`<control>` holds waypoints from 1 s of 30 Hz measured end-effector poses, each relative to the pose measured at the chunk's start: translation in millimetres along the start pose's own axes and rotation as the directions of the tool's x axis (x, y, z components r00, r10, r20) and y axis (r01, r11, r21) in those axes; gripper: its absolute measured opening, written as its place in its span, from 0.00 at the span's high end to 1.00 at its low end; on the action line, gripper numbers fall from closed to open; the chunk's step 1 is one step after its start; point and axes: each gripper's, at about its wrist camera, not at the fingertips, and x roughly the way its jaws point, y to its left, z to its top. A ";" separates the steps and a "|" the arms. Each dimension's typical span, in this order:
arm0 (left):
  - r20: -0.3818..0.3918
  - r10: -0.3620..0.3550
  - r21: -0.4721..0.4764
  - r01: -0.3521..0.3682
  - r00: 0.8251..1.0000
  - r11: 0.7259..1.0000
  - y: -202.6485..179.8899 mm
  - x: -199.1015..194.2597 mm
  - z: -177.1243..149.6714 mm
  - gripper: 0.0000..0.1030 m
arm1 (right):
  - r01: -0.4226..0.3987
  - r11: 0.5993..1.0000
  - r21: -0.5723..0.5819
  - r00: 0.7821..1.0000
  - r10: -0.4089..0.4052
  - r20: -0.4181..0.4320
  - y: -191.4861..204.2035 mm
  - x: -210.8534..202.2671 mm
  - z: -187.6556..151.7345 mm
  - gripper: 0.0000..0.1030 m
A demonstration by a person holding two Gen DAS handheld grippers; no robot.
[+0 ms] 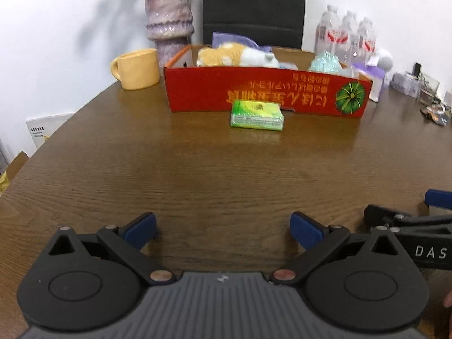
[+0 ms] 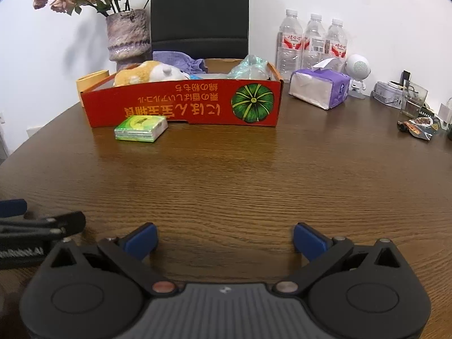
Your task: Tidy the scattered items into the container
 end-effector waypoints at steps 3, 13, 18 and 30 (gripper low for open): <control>0.002 0.004 -0.008 -0.004 1.000 1.000 -0.2 0.2 -0.9 0.00 | 0.001 1.000 0.000 1.000 -0.001 -0.002 -2.1 -3.0 -0.4 0.00; 0.000 0.002 -0.011 -0.002 1.000 1.000 -0.1 1.3 0.2 0.00 | 0.000 1.000 0.001 1.000 0.000 -0.001 0.0 0.2 0.2 0.00; 0.000 0.002 -0.012 -0.002 1.000 1.000 -0.3 1.3 0.1 0.00 | 0.000 1.000 0.001 1.000 0.000 -0.001 0.2 0.7 0.3 0.00; 0.000 0.002 -0.011 -0.002 1.000 1.000 -0.1 1.6 0.1 0.00 | 0.000 1.000 0.001 1.000 0.000 -0.001 0.3 0.8 0.2 0.00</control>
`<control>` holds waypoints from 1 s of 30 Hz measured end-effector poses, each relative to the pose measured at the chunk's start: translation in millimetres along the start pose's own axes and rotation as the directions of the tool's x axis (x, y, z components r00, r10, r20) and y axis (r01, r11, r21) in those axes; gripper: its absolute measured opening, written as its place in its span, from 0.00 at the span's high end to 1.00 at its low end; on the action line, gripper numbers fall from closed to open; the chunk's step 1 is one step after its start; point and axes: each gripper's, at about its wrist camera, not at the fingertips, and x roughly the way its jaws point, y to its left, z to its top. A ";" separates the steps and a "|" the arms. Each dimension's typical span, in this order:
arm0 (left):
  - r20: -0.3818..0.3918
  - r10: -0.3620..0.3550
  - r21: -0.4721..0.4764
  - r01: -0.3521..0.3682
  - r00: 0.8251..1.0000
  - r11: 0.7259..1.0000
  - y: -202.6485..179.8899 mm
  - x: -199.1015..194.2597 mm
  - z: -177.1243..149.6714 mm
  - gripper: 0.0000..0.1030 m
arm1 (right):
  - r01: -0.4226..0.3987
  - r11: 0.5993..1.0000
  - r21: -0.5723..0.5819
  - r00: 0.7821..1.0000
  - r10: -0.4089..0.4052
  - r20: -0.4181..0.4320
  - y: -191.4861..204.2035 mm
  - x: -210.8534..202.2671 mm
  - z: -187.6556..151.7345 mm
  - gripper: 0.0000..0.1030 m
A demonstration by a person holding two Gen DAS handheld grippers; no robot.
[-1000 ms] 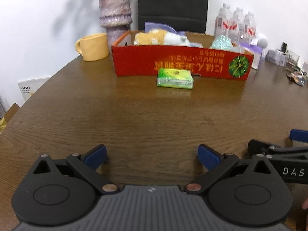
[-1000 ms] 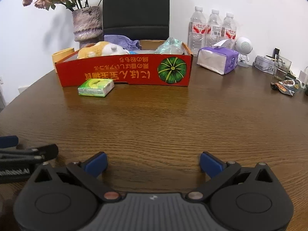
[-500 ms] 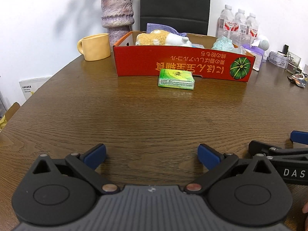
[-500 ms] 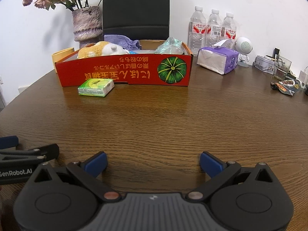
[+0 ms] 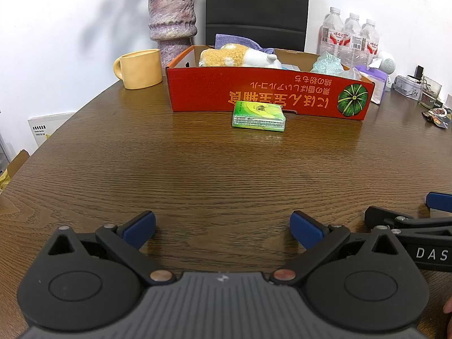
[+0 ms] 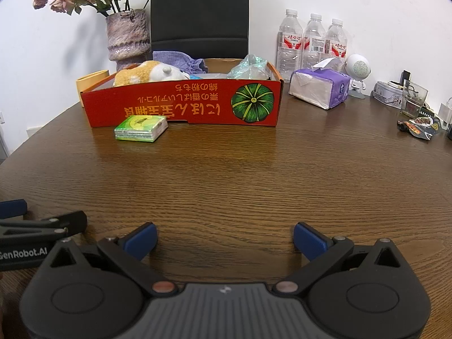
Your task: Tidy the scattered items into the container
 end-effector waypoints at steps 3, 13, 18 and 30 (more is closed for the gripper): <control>0.000 0.000 0.000 0.000 1.000 1.000 -0.2 0.0 0.0 0.00 | 0.000 1.000 0.000 1.000 0.000 0.000 0.0 -0.1 0.0 0.00; 0.000 0.000 -0.001 0.000 1.000 1.000 -0.1 -0.3 0.0 0.00 | 0.000 1.000 -0.001 1.000 0.000 0.000 -0.4 0.0 0.0 0.00; 0.003 0.005 -0.001 -0.005 1.000 1.000 0.0 0.5 0.9 0.00 | 0.003 1.000 0.006 1.000 -0.003 0.000 -0.9 -0.6 -0.1 0.00; 0.034 -0.103 0.220 0.093 0.994 0.971 29.9 67.1 85.0 0.04 | -0.207 0.972 -0.110 0.978 0.207 -0.005 16.5 63.4 83.7 0.18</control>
